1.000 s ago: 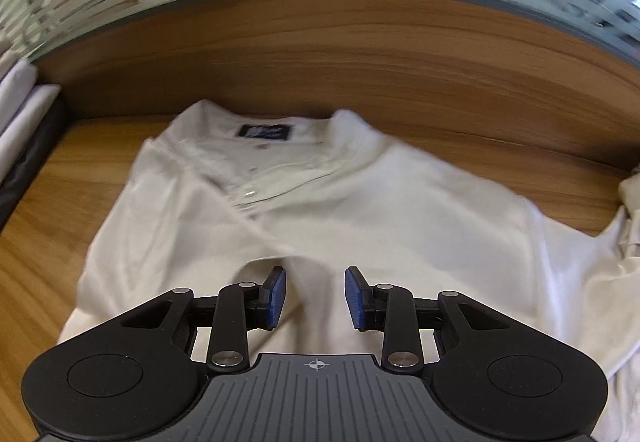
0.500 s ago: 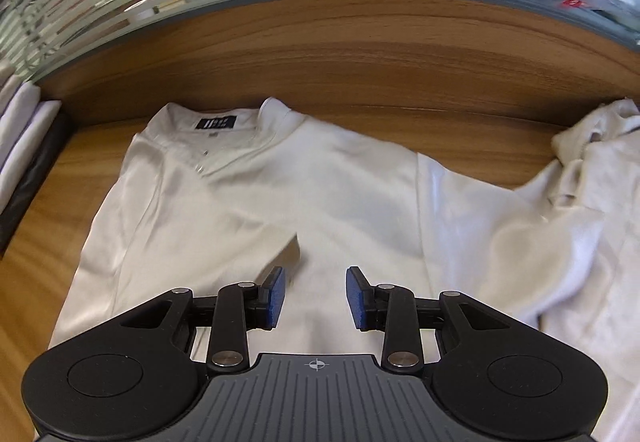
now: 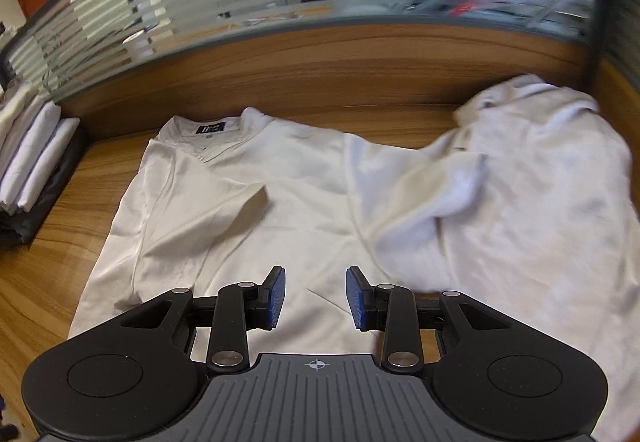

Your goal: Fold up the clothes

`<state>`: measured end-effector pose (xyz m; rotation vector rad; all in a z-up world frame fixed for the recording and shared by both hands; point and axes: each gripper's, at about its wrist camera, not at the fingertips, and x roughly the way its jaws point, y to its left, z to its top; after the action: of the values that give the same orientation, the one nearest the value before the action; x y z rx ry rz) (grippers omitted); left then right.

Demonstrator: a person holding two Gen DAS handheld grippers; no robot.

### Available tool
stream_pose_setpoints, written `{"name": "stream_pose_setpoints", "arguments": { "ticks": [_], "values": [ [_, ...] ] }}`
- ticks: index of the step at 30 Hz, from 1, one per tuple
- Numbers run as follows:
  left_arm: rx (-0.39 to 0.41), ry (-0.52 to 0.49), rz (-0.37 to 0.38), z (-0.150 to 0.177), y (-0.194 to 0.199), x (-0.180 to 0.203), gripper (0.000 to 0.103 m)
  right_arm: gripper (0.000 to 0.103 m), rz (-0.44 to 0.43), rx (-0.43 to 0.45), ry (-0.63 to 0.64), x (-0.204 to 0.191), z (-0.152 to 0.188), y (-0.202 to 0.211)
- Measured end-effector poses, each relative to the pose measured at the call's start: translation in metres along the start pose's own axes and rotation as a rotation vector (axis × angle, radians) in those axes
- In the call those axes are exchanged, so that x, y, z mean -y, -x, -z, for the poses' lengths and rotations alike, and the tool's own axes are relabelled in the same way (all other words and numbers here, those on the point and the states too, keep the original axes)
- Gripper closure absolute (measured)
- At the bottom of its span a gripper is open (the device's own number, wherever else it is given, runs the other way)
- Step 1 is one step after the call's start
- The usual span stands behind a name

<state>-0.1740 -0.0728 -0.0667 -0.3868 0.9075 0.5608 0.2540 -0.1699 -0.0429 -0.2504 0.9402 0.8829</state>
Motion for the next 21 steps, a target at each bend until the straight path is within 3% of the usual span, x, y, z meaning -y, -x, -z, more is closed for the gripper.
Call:
{"name": "stream_pose_setpoints", "arguments": {
  "ticks": [6,10,15,21],
  "values": [
    [0.042,-0.109,0.017,-0.001,-0.008,0.049,0.039,0.067,0.031,0.013,-0.023,0.039,0.005,0.02],
    [0.085,-0.111,0.019,-0.013,-0.017,0.09,0.039,0.067,0.026,0.027,-0.035,0.072,-0.009,0.015],
    [0.173,0.015,-0.058,-0.019,-0.024,0.151,0.039,0.067,-0.054,0.043,-0.015,0.11,-0.04,-0.007],
    [0.154,0.198,-0.138,-0.014,-0.031,0.221,0.039,0.067,-0.182,-0.018,0.127,0.139,-0.073,-0.035]
  ]
}}
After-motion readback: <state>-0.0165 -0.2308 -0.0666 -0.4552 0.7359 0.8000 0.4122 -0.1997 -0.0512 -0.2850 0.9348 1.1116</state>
